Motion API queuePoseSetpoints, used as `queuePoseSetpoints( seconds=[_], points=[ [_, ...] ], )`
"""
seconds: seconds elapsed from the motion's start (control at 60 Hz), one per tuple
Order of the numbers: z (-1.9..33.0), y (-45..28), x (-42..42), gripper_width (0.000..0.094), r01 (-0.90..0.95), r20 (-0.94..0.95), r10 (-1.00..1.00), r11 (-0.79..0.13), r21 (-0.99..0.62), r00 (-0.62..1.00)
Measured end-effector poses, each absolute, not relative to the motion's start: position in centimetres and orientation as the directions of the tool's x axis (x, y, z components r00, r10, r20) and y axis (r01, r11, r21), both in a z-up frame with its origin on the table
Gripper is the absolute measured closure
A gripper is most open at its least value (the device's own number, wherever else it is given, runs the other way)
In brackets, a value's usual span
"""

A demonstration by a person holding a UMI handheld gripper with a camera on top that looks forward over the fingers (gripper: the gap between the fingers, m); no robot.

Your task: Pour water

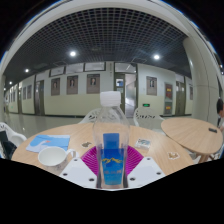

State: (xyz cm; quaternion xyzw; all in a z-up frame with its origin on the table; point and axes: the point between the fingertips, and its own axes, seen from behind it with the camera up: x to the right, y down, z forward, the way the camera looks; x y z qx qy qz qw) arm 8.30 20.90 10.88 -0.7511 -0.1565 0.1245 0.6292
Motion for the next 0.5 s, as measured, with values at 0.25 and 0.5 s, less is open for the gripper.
queuePoseSetpoints(
  seconds=[0.25,0.5],
  points=[
    [8.9,21.9,8.8,0.0647,0.087,0.014,0.425,-0.154,-0.984,0.905],
    [8.5,23.5,8.6,0.0586,0.077,0.008,0.419,-0.149,-0.986,0.908]
  ],
)
